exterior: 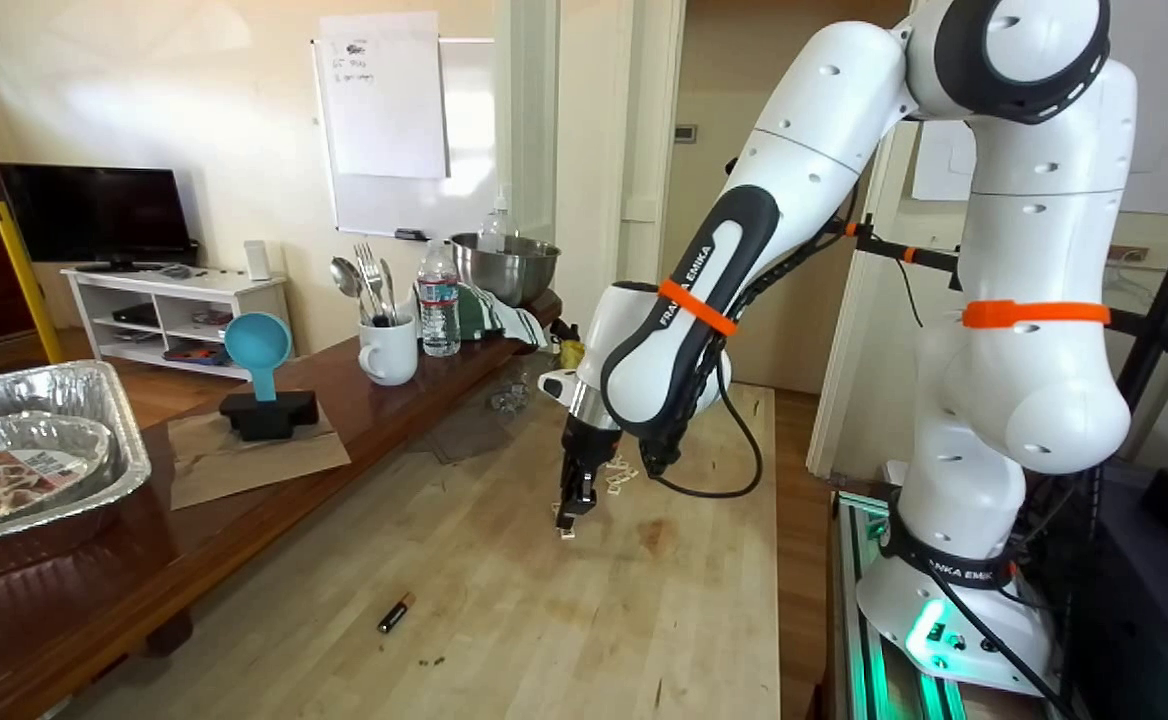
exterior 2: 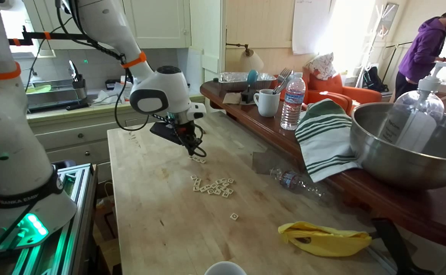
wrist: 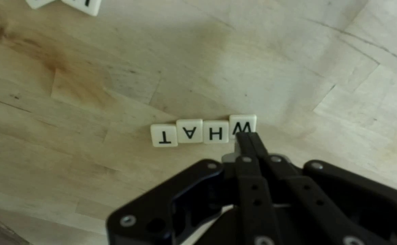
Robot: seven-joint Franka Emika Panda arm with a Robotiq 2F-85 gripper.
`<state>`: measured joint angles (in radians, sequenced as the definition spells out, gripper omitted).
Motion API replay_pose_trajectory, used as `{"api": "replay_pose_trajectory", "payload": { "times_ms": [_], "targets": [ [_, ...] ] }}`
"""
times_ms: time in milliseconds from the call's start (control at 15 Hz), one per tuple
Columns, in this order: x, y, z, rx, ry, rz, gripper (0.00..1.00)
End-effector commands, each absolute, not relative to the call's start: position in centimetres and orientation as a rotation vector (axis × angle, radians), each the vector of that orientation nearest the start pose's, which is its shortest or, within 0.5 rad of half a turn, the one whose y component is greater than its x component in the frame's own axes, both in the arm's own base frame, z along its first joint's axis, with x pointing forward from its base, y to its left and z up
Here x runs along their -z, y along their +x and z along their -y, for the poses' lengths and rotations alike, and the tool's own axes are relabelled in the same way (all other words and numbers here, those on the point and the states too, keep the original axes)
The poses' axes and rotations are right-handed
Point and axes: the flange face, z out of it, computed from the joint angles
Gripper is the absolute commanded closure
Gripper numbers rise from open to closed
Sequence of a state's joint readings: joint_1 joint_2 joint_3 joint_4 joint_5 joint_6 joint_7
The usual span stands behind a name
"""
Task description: Move the block furthest to the left to the right
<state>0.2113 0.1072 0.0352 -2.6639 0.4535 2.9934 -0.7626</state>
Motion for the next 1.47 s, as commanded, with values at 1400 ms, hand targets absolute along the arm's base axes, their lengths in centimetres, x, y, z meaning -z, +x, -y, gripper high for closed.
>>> {"api": "replay_pose_trajectory", "payload": {
  "times_ms": [1400],
  "targets": [
    [-19.6,40.3,-5.9,0.296,-2.876,0.876,1.00]
  ]
}}
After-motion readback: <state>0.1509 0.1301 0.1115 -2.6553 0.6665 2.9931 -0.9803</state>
